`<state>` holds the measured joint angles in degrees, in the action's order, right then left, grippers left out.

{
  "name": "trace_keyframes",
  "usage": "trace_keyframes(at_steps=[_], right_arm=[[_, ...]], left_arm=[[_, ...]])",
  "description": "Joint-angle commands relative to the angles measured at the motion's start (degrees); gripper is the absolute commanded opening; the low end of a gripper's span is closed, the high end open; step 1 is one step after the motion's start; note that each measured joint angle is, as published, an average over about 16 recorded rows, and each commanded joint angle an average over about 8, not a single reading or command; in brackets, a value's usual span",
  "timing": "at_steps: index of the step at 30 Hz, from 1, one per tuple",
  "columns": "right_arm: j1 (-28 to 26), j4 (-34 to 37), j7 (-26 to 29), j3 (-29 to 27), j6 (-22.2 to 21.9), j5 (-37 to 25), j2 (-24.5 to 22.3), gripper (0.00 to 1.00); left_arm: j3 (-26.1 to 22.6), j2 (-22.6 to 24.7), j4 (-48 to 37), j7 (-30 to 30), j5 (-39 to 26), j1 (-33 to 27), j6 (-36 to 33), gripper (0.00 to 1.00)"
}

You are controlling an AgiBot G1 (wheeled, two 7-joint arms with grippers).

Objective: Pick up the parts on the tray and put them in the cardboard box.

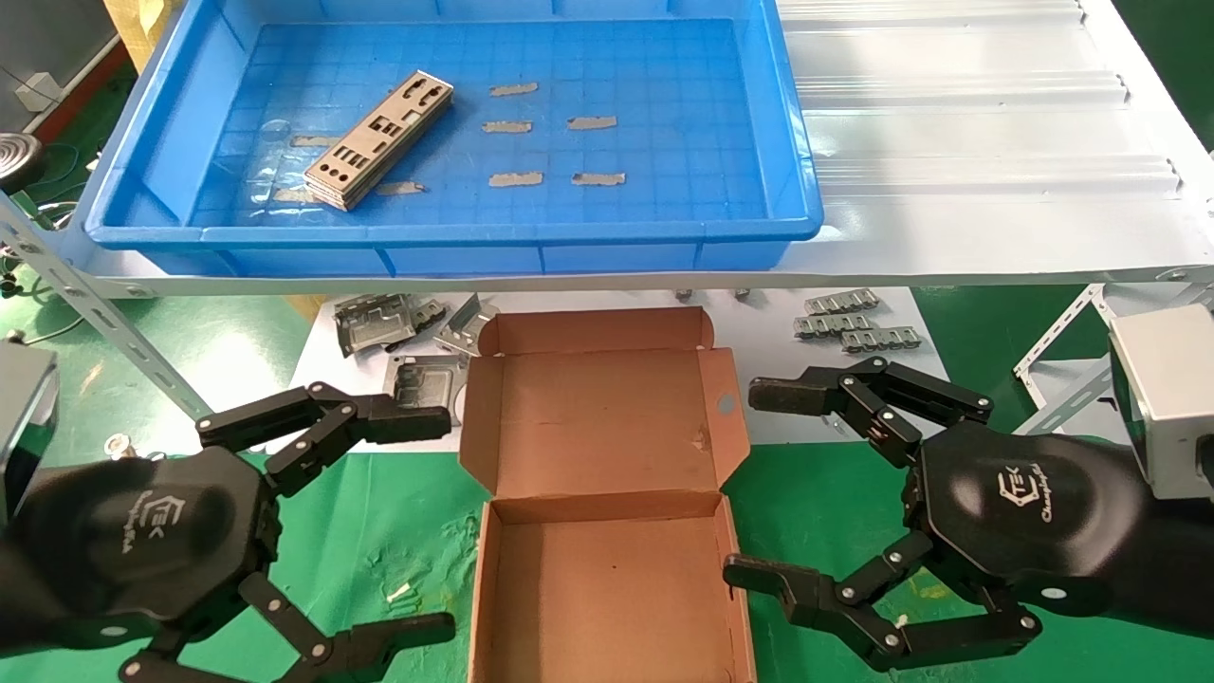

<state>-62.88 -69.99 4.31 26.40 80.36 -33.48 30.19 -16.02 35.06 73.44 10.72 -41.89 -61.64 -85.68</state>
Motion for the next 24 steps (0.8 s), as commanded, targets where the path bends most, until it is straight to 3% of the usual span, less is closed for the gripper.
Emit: trace_keyframes(at_steps=[1,8,16,24], right_arm=[[0.00,0.00,0.00,0.00,0.00,0.00,0.00,1.00],[0.00,0.00,0.00,0.00,0.00,0.00,0.00,1.00],[0.00,0.00,0.00,0.00,0.00,0.00,0.00,0.00],[0.00,0.00,0.00,0.00,0.00,0.00,0.00,0.00]], left_arm=[[0.00,0.00,0.00,0.00,0.00,0.00,0.00,1.00],[0.00,0.00,0.00,0.00,0.00,0.00,0.00,1.00],[0.00,0.00,0.00,0.00,0.00,0.00,0.00,1.00],[0.00,0.00,0.00,0.00,0.00,0.00,0.00,1.00]])
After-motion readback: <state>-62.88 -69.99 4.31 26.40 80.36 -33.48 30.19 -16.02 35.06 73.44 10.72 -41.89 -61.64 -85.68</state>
